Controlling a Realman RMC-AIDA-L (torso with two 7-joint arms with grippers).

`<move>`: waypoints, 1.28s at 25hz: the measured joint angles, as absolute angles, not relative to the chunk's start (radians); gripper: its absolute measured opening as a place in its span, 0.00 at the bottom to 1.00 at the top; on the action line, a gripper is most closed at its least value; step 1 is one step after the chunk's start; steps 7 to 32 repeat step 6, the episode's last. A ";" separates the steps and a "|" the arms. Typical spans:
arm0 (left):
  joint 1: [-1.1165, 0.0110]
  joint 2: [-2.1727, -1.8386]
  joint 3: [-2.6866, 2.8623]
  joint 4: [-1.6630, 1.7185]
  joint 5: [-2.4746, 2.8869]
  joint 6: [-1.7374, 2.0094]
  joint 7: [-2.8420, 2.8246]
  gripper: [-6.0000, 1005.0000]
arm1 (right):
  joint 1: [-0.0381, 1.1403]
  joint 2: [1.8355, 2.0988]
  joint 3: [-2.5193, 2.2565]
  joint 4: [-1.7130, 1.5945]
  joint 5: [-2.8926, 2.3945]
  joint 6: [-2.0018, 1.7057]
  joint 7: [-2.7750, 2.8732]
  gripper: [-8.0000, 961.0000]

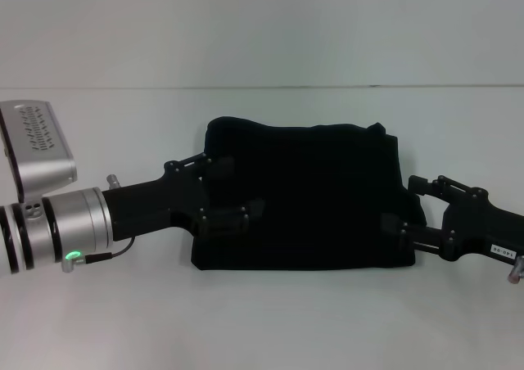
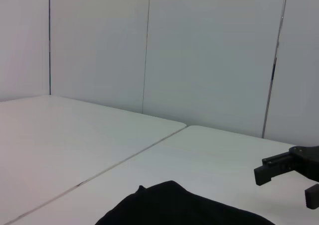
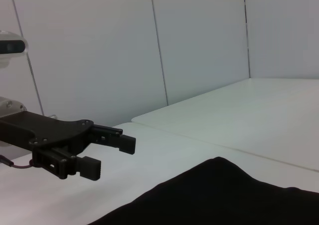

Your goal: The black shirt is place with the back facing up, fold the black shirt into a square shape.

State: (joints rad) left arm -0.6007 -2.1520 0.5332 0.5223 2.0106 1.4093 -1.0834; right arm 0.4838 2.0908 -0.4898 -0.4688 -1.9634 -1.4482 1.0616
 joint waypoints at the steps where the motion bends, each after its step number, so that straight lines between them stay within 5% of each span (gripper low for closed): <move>1: -0.601 -2.152 0.534 0.522 2.011 1.409 -1.081 0.87 | 0.485 2.091 -0.490 -0.469 -1.963 -1.448 1.062 0.92; 32: -0.597 -2.149 0.548 0.524 2.040 1.414 -1.077 0.87 | 0.493 2.089 -0.514 -0.468 -1.968 -1.460 1.063 0.92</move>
